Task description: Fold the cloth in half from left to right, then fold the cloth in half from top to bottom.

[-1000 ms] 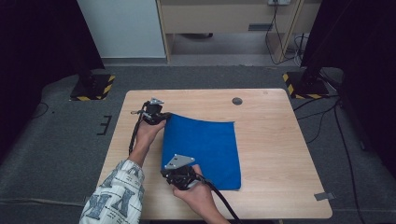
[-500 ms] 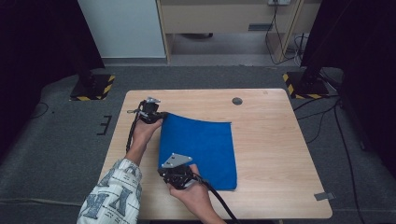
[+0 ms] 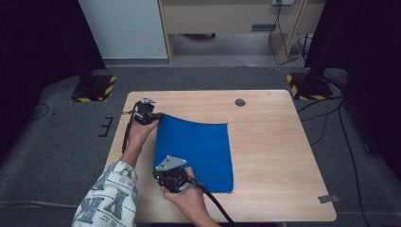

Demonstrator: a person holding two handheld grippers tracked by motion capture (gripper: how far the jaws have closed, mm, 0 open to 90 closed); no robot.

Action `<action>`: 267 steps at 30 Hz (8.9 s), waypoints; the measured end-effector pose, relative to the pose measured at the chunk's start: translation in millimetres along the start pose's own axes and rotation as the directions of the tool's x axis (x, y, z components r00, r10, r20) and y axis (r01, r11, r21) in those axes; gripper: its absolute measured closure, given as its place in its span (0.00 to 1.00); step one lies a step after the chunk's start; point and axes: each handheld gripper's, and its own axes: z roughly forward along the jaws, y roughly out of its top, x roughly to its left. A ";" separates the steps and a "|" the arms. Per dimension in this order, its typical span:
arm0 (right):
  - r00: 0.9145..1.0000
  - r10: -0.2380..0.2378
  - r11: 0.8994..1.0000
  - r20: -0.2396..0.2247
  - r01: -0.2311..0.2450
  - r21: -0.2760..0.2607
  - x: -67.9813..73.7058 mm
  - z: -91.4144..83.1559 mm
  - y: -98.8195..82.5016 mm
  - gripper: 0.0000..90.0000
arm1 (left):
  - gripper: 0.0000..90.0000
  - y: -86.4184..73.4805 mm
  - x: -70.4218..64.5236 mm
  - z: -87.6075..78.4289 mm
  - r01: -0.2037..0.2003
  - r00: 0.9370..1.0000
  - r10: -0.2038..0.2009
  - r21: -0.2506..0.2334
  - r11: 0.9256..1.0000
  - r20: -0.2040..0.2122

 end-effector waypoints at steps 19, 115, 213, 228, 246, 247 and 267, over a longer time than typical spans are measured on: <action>1.000 0.017 1.000 -0.001 -0.017 -0.005 -11.9 -8.8 -10.7 0.98 | 0.98 14.9 -22.7 7.8 -0.008 0.999 0.008 0.005 1.000 0.035; 0.972 0.177 0.978 0.156 -0.192 0.085 -86.2 -118.4 -117.1 0.78 | 0.88 31.9 -155.4 97.1 -0.057 0.979 0.048 0.041 0.998 0.196; 0.931 0.139 0.970 0.338 -0.197 0.143 -264.4 -60.1 -20.6 0.66 | 0.30 7.1 -102.2 58.3 -0.165 0.969 0.165 -0.013 0.986 0.186; 0.921 0.155 0.959 0.359 -0.227 0.170 -284.1 -41.0 -15.4 0.82 | 0.36 3.4 -99.4 70.8 -0.134 0.979 0.132 0.000 0.991 0.157; 0.906 0.193 0.939 0.377 -0.282 0.199 -290.5 -7.8 -18.1 0.59 | 0.58 -9.8 -94.7 94.2 -0.157 0.985 0.149 0.095 0.983 0.090; 0.907 0.187 0.938 0.379 -0.280 0.207 -290.6 -5.6 -18.2 0.58 | 0.58 -10.1 -94.1 94.7 -0.155 0.985 0.147 0.092 0.984 0.090; 0.927 0.219 0.937 0.305 -0.287 0.200 -291.2 2.5 -17.8 0.93 | 0.94 -10.9 -98.1 92.1 -0.173 0.976 0.162 0.060 0.983 0.148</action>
